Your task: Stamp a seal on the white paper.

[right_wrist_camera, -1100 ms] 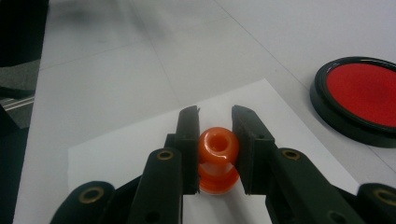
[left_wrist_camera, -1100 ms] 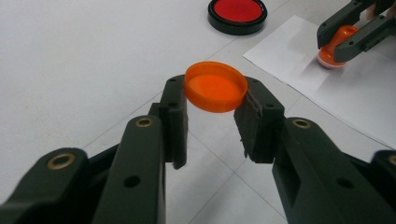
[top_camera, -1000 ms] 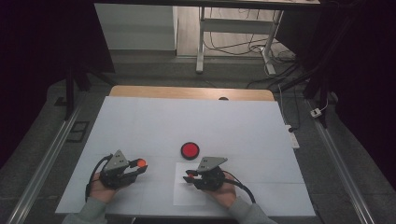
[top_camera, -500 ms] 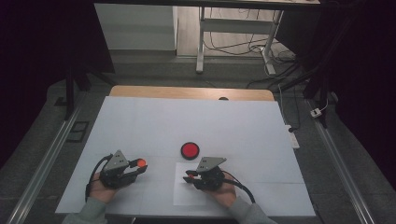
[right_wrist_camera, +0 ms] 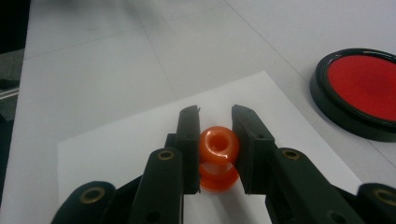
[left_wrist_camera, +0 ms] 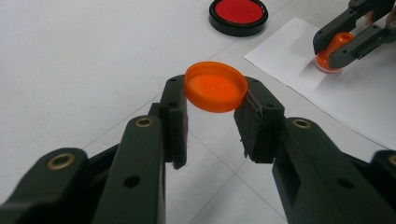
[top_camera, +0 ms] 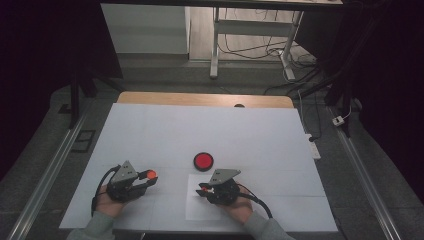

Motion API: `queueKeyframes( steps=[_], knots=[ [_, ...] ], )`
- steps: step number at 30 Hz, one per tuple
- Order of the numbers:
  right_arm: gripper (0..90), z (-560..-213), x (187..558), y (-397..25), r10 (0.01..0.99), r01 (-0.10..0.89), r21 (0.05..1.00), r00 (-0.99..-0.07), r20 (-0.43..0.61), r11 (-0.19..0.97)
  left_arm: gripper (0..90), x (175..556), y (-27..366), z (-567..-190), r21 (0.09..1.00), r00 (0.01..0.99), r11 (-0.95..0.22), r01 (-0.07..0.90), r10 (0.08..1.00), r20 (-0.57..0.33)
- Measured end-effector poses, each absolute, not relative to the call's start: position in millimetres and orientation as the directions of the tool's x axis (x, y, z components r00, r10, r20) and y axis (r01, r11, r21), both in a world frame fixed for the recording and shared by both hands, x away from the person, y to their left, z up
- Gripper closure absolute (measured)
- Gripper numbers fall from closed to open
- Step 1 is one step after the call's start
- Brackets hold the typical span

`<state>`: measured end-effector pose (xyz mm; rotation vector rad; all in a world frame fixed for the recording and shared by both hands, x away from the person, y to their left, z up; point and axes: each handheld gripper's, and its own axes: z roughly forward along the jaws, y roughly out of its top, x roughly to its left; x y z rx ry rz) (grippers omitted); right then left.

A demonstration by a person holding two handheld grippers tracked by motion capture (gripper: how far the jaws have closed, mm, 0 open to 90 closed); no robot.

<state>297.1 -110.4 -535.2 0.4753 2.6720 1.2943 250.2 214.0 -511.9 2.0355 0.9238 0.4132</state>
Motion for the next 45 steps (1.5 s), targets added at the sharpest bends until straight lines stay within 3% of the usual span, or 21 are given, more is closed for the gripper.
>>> queueKeyframes(
  steps=[45],
  knots=[
    [72.6,-536.7,295.0,-110.9,0.335,0.200,0.789,-0.942,-0.007,0.581,64.5,248.6,216.4,-509.3,0.812,0.668,-0.365,0.455,0.743,-0.041]
  ],
)
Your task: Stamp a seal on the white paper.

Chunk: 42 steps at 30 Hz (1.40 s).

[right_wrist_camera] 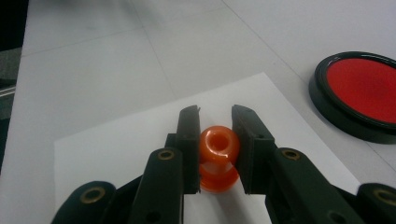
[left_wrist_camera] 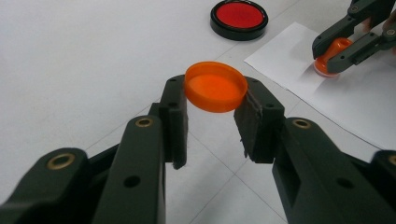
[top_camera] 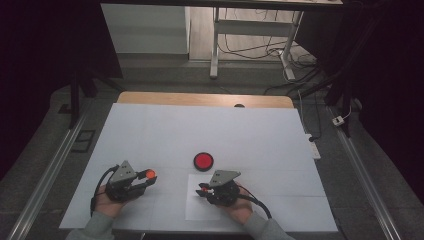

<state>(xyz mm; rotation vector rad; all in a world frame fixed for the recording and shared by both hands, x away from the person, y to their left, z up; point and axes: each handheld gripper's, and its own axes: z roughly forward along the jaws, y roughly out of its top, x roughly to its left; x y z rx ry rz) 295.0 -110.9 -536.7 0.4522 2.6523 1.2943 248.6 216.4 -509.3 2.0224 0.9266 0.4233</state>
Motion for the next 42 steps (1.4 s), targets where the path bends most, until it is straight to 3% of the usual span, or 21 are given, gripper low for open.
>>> queueKeyframes(
  steps=[17,24,42],
  knots=[
    [72.1,-535.0,299.2,-113.4,0.347,0.242,0.791,-0.937,0.041,0.561,64.6,248.8,217.4,-509.0,0.817,0.664,-0.358,0.453,0.746,-0.042],
    [72.1,-523.0,303.6,-123.3,0.357,0.283,0.842,-0.927,0.117,0.460,64.5,248.8,217.4,-508.9,0.817,0.667,-0.358,0.451,0.744,-0.042],
    [72.1,-521.5,302.6,-123.4,0.350,0.271,0.844,-0.930,0.107,0.463,64.5,249.1,217.2,-509.2,0.815,0.667,-0.362,0.452,0.744,-0.040]
  ],
)
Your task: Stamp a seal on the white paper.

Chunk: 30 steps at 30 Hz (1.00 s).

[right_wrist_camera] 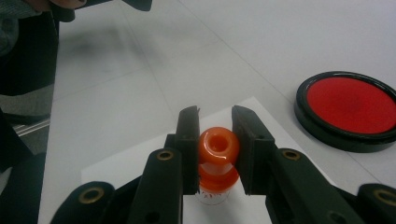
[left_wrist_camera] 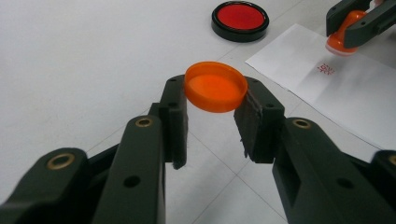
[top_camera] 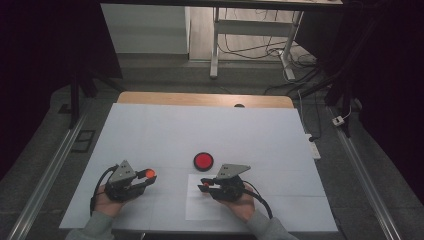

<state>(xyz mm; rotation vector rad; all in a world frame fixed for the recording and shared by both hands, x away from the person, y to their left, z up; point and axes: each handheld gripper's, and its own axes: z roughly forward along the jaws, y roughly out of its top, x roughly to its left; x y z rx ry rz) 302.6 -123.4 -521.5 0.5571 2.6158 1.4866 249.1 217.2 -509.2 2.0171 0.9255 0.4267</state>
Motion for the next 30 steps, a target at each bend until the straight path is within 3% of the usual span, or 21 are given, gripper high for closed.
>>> queueKeyframes(
  steps=[30],
  knots=[
    [72.0,-500.0,293.8,-126.4,0.337,0.211,0.876,-0.940,0.059,0.434,64.5,249.2,217.0,-509.4,0.815,0.668,-0.364,0.452,0.743,-0.039]
  ],
)
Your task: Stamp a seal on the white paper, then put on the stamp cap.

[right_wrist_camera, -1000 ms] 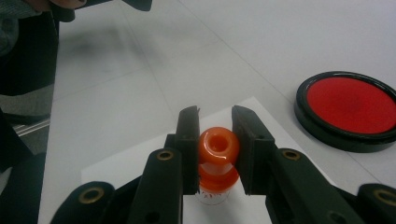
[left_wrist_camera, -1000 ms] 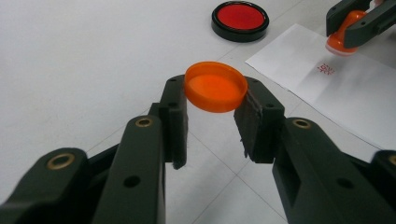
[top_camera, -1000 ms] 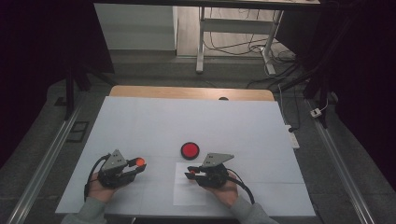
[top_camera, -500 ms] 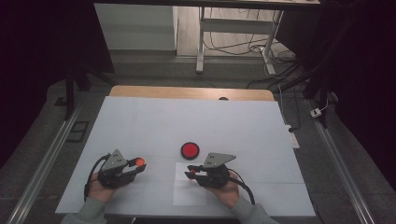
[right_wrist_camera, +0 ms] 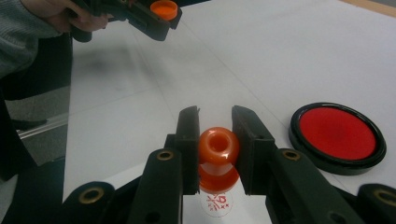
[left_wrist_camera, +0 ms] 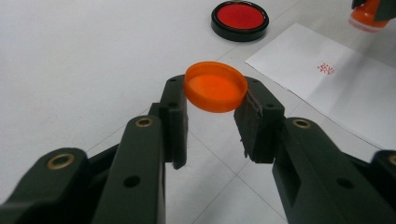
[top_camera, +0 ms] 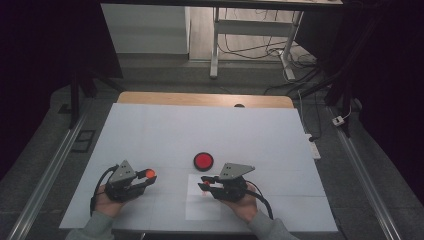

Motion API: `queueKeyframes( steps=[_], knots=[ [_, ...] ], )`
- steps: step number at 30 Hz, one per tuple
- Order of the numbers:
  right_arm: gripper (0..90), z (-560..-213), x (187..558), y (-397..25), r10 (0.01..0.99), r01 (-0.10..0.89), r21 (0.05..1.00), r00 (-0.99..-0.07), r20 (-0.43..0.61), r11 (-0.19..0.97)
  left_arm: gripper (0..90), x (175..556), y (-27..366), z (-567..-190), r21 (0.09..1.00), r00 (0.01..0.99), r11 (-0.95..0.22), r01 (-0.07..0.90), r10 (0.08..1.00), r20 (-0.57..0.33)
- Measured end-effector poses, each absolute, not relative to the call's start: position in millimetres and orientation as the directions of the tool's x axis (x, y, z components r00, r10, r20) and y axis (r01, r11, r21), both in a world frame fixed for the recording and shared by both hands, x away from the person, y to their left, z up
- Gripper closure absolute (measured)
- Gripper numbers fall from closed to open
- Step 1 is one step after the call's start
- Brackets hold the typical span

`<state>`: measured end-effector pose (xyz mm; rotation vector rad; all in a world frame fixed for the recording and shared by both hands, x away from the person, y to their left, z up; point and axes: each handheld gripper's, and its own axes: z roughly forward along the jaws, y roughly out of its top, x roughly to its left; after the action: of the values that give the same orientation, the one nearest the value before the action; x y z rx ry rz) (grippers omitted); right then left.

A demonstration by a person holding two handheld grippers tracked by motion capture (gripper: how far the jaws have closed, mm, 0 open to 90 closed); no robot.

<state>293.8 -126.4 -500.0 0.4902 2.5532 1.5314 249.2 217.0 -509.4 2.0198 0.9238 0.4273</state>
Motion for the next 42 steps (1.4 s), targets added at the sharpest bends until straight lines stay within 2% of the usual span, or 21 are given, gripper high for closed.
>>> queueKeyframes(
  steps=[22,42],
  knots=[
    [72.0,-460.6,300.8,-158.2,0.425,0.174,0.933,-0.905,0.026,0.315,64.5,249.3,214.4,-510.3,0.810,0.675,-0.372,0.453,0.737,-0.039],
    [72.0,-457.7,303.5,-163.4,0.440,0.176,0.938,-0.897,0.027,0.299,64.5,250.5,209.4,-510.1,0.809,0.684,-0.381,0.447,0.729,-0.035]
  ],
)
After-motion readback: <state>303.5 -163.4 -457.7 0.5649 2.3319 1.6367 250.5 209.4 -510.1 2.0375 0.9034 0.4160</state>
